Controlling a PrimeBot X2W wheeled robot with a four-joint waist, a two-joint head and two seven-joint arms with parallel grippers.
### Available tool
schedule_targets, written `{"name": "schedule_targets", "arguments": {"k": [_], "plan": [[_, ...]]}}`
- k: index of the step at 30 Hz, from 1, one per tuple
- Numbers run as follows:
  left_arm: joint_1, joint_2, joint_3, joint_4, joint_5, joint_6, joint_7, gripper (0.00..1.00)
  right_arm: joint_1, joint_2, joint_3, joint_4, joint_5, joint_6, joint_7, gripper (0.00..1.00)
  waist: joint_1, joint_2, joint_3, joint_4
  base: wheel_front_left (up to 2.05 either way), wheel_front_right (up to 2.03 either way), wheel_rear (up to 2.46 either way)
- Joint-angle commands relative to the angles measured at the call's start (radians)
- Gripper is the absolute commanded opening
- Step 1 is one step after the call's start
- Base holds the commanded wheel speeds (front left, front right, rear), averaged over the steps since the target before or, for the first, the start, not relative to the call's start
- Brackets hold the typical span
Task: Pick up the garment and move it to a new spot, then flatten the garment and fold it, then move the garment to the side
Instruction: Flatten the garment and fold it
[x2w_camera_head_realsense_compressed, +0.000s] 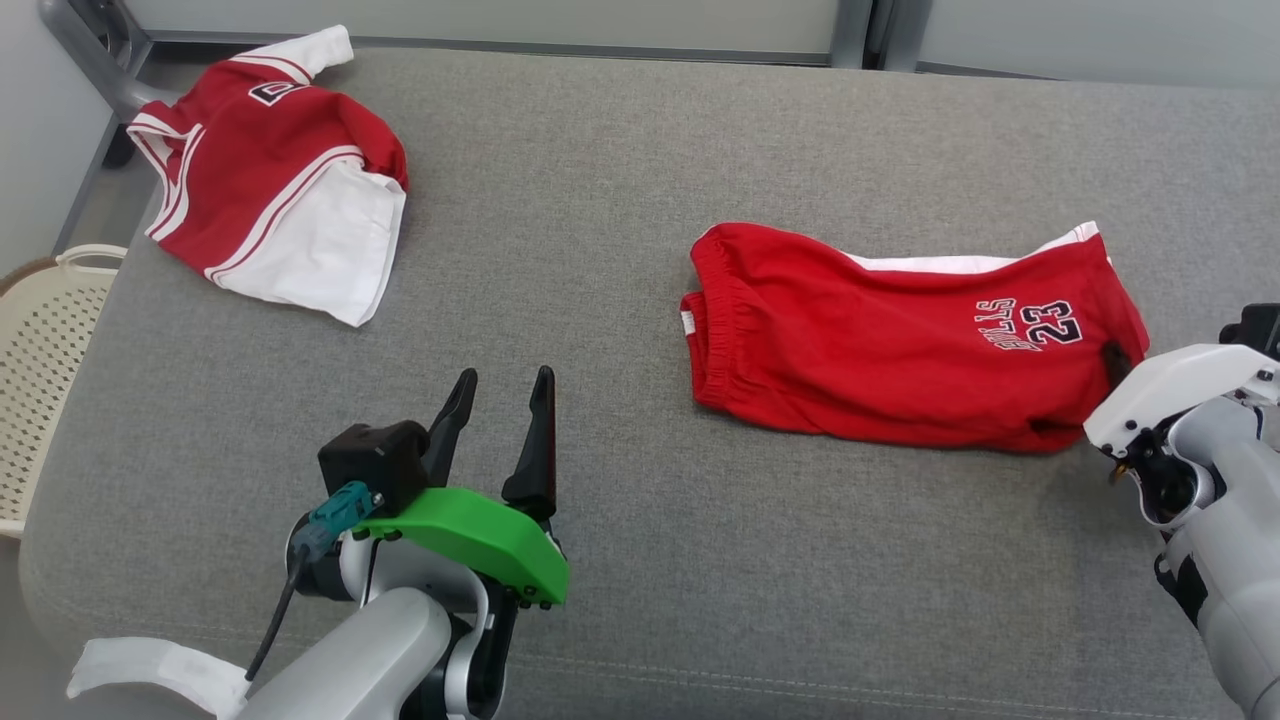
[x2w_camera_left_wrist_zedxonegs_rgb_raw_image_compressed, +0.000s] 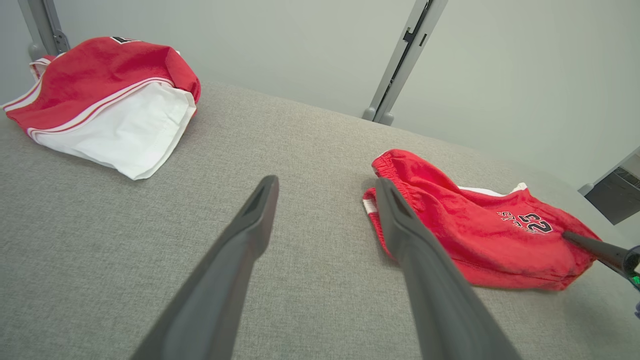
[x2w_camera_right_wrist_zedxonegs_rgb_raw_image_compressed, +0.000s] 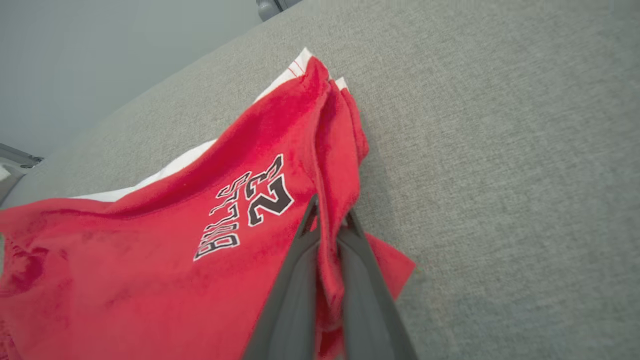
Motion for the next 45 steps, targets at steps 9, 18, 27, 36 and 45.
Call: {"name": "schedule_targets", "arguments": {"k": [9, 18, 27, 36, 45], "plan": [[0.028, -0.01, 0.006, 0.003, -0.015, -0.002, -0.001, 1.0, -0.049, 0.008, 0.072, -0.129, -0.009, 0.0, 0.031, 0.0, 0.0, 0.0, -0.035, 0.014, 0.0, 0.0, 0.0], [0.046, -0.025, 0.013, 0.005, -0.022, -0.013, -0.004, 1.0, -0.115, 0.066, 0.176, -0.188, -0.094, 0.0, 0.129, 0.0, 0.0, 0.0, -0.068, 0.049, 0.0, 0.0, 0.0], [0.042, -0.047, 0.02, 0.009, -0.009, -0.033, -0.006, 1.0, -0.122, 0.147, 0.266, -0.138, -0.174, 0.0, 0.168, 0.0, 0.0, 0.0, -0.061, 0.116, 0.0, 0.0, 0.0], [0.03, -0.061, 0.013, 0.011, 0.005, -0.04, -0.007, 1.0, -0.127, 0.2, 0.342, -0.06, -0.231, 0.0, 0.168, 0.0, 0.0, 0.0, -0.056, 0.151, 0.0, 0.0, 0.0], [0.026, -0.069, 0.004, 0.016, 0.007, -0.042, -0.004, 1.0, -0.149, 0.226, 0.388, 0.014, -0.275, 0.0, 0.155, 0.0, 0.0, 0.0, -0.063, 0.16, 0.0, 0.0, 0.0]]}}
